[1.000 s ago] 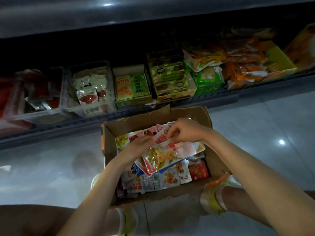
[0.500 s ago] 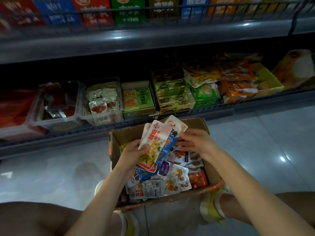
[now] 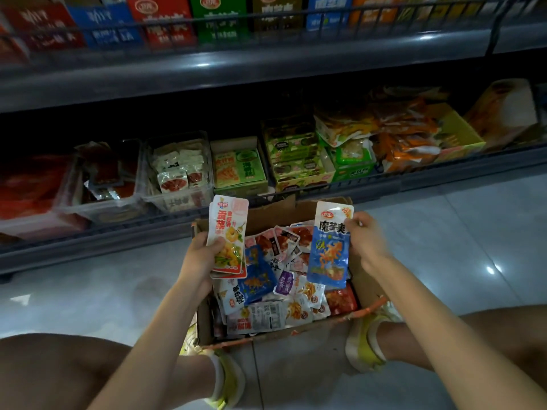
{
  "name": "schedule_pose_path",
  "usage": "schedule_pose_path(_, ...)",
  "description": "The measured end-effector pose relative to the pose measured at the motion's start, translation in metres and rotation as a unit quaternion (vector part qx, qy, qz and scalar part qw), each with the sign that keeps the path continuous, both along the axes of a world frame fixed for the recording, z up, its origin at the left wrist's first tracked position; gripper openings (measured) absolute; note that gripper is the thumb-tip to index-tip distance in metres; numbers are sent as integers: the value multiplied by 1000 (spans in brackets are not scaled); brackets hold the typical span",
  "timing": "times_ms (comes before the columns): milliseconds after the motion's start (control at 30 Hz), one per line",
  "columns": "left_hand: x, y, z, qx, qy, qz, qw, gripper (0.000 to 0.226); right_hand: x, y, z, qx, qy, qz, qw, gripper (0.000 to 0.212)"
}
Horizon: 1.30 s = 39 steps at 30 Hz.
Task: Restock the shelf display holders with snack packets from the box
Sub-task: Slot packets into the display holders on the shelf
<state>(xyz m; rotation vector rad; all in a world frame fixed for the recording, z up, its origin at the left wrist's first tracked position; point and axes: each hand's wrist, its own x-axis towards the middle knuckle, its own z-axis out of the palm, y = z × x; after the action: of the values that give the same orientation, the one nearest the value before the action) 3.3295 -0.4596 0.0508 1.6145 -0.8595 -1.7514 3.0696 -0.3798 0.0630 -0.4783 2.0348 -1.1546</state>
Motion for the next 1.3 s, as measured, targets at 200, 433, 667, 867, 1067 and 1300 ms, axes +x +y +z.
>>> schedule_pose_path(200, -24, 5, 54, -20, 2, -58, 998, 13, -10, 11, 51, -81, -17, -3, 997, 11)
schedule_pose_path(433, -77, 3, 141, -129, 39, -111, 985, 21, -40, 10, 144, -188, -146, 16, 971, 22)
schedule_pose_path(667, -133, -28, 231, -264, 94, -89, 956, 30, -73, -27, 231, -309, -114, -3, 944, 10)
schedule_pose_path(867, -161, -85, 287, -348, 60, -41, 935, 20, -91, -99, 283, -357, -52, -23, 932, 13)
schedule_pose_path(1067, -184, -148, 310, -363, 75, -8, 929, 23, -98, -185, 310, -411, -1, -21, 912, 16)
schedule_pose_path(1300, -181, -189, 308, -379, 105, -7, 919, 34, -105, -253, 291, -403, 60, 50, 912, 9)
